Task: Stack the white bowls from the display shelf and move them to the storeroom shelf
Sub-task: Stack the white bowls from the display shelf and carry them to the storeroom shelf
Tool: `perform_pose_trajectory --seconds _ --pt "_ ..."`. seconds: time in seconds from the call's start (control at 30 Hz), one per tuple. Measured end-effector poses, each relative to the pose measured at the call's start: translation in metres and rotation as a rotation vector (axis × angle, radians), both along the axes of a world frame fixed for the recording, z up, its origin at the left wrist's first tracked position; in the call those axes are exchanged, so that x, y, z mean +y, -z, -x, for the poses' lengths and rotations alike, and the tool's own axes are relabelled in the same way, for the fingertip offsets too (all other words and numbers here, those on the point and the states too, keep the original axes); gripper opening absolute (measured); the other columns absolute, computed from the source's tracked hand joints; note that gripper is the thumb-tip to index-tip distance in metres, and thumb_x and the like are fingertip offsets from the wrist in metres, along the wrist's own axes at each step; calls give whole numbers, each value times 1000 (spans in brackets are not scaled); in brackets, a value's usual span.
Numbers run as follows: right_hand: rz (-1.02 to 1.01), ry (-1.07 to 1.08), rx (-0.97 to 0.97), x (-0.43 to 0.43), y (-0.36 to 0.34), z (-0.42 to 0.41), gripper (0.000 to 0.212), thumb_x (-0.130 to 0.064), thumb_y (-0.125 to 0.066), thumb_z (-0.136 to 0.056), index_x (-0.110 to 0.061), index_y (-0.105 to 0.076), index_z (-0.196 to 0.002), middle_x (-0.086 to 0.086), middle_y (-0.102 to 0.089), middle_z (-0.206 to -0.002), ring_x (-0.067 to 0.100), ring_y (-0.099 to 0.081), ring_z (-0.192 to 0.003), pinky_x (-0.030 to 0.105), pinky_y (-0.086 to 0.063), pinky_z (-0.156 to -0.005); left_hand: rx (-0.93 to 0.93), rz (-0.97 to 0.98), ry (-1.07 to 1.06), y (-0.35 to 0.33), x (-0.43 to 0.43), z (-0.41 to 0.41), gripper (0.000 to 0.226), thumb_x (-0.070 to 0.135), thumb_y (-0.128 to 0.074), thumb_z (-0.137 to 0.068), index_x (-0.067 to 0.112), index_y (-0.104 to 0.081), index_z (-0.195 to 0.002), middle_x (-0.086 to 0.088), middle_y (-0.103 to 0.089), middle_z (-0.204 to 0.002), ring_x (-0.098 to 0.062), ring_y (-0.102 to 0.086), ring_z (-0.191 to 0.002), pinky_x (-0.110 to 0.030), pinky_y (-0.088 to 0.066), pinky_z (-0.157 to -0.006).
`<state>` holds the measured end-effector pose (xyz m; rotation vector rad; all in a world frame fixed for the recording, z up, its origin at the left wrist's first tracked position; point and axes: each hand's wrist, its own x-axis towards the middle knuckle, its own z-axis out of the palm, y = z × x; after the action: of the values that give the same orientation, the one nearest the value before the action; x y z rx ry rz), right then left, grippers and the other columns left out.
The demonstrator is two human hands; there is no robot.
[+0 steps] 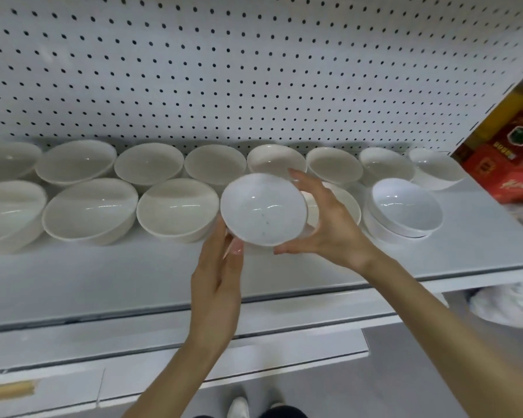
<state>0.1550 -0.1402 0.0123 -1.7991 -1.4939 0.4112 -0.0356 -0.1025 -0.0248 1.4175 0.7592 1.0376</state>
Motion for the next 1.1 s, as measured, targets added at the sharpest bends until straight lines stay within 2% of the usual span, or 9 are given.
perform_pose_trajectory --seconds 0.1,0.23,0.3,0.47,0.6,0.67,0.83,1.0,1.1 --pt "-124 5 151 -13 -16 0 101 -43 -88 -46 -50 -30 -129 -33 -42 -131 6 -48 -123 18 -38 -103 -66 -49 24 -11 0 -7 47 33 -45 -96 27 -47 -142 18 -47 -145 -1 -37 -138 -41 -31 -116" --pt "-246 73 242 -32 -34 -10 101 -37 -87 -47 -38 -34 -133 -3 -48 -135 9 -51 -122 20 -45 -95 -172 -64 117 -25 -4 -25 54 37 -47 -93 22 -43 -145 15 -48 -146 -8 -40 -139 -49 -33 -114" --pt "-294 96 265 -44 -40 -19 99 -34 -86 -49 -36 -35 -133 2 -48 -134 10 -50 -121 22 -46 -95 -203 -59 158 -31 -8 -38 55 38 -48 -92 22 -44 -144 15 -49 -145 -8 -42 -138 -48 -34 -114" --pt "-330 183 295 -79 -47 -53 96 -33 -85 -51 -38 -36 -132 8 -47 -136 14 -50 -123 23 -47 -91 -208 -51 291 -41 -22 -78 49 21 -46 -94 16 -46 -143 11 -52 -144 -4 -44 -135 -37 -35 -115" --pt "-327 235 300 -107 -47 -88 95 -33 -84 -53 -35 -36 -135 -22 -49 -126 3 -49 -121 18 -47 -86 -186 -63 373 -42 -36 -117 46 24 -44 -94 19 -47 -140 16 -55 -139 0 -46 -132 -27 -39 -111" --pt "-320 253 293 -116 -44 -107 96 -34 -84 -54 -34 -36 -136 -28 -47 -124 4 -48 -122 18 -48 -87 -161 -85 422 -43 -43 -135 49 26 -44 -94 16 -45 -142 25 -56 -134 6 -48 -127 -13 -40 -102" --pt "-251 230 265 -127 -31 -152 99 -29 -88 -58 -28 -33 -140 -5 -44 -138 13 -49 -124 17 -47 -89 -23 -111 420 -34 -55 -174 47 35 -42 -93 32 -44 -140 39 -55 -125 14 -46 -124 -2 -34 -93" --pt "-207 179 206 -129 -12 -188 98 -42 -85 -55 -37 -32 -138 -7 -42 -142 8 -49 -125 32 -42 -107 118 -132 343 -22 -62 -201 36 30 -44 -101 34 -45 -136 48 -54 -113 25 -46 -111 5 -32 -83" --pt "-196 173 219 -129 -2 -199 99 -43 -85 -55 -38 -32 -138 -8 -42 -143 11 -48 -127 39 -40 -109 168 -132 354 -21 -65 -208 36 34 -43 -100 39 -39 -135 53 -49 -112 29 -41 -111 6 -30 -83"
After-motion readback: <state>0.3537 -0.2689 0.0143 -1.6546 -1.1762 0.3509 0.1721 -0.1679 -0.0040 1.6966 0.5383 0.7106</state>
